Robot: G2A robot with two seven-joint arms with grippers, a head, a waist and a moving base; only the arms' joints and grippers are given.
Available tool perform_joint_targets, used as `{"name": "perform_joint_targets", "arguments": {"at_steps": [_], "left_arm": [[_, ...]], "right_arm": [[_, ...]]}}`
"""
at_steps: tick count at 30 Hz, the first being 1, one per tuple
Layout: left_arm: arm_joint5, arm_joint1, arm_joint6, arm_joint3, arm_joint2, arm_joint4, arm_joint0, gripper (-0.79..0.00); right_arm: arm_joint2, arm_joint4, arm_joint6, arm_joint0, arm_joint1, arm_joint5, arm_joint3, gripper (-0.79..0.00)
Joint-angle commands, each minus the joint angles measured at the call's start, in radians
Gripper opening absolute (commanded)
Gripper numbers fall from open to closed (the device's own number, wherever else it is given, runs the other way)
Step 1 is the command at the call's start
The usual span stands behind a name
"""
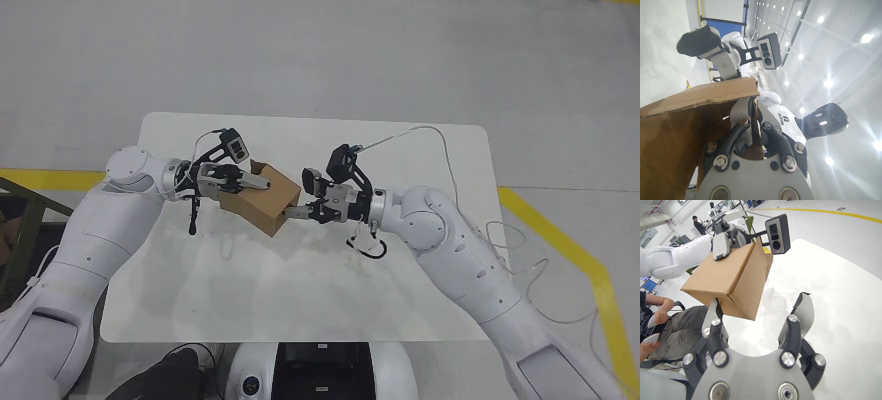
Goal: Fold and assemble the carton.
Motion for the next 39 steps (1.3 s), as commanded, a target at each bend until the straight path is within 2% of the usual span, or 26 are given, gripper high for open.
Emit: {"name": "perform_joint_targets", "arguments": {"at_steps": [1,35,39], "left_arm": [[0.001,0.000,0.000,0.001,0.001,0.000,-0.001,-0.785],[-0.002,0.005,0.000,0.003,0.010,-0.009,-0.003,-0.785],[-0.012,0.006,0.000,0.010,0.011,0.001,-0.006,-0.785]], "right_arm": [[-0.002,0.000,-0.001,0.002,-0.002,-0.001,0.004,-0.142],[-0.014,-0.041,-0.043,0.048,-0.027,-0.022,0.061,-0.117],[-0.013,-0.033,-0.028,0.041,-0.027,-0.022,0.052,-0.083]]}}
